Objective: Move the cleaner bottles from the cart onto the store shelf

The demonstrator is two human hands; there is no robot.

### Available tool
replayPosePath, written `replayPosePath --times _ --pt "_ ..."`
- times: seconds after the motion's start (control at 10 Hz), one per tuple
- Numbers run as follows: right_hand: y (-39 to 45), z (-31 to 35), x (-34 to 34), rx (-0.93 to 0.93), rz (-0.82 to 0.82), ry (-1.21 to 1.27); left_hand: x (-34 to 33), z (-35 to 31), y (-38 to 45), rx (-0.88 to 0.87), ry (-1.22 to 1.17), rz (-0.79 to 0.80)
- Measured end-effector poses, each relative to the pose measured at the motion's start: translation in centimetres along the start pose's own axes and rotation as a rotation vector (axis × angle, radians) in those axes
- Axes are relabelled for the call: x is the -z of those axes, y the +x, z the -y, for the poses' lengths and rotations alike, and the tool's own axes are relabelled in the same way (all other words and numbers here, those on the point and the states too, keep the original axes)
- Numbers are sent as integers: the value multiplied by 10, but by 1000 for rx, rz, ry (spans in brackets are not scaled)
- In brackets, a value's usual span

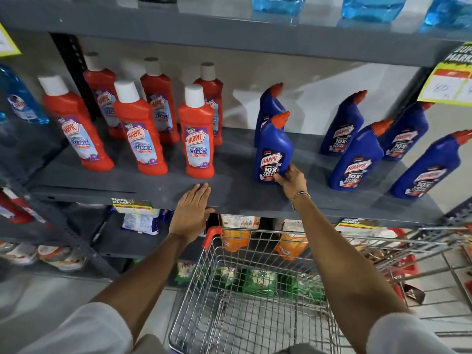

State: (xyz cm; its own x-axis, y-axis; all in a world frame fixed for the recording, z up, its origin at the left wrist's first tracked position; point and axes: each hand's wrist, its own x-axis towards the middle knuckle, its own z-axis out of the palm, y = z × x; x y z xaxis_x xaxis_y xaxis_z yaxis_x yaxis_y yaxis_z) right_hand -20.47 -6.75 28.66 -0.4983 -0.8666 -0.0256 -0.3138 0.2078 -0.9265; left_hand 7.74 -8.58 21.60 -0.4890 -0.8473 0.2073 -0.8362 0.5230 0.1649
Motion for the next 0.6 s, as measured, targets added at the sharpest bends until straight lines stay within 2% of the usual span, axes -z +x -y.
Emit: replayPosePath --times 0.4,0.5,0.6 --pt "-17 12 2 -22 32 -36 3 -1 2 -16 45 67" --pt "-34 7 1 20 -26 -102 8 -1 4 -16 97 108" --pt "-60 -3 -4 139 -123 -216 12 -5 1 -32 95 77"
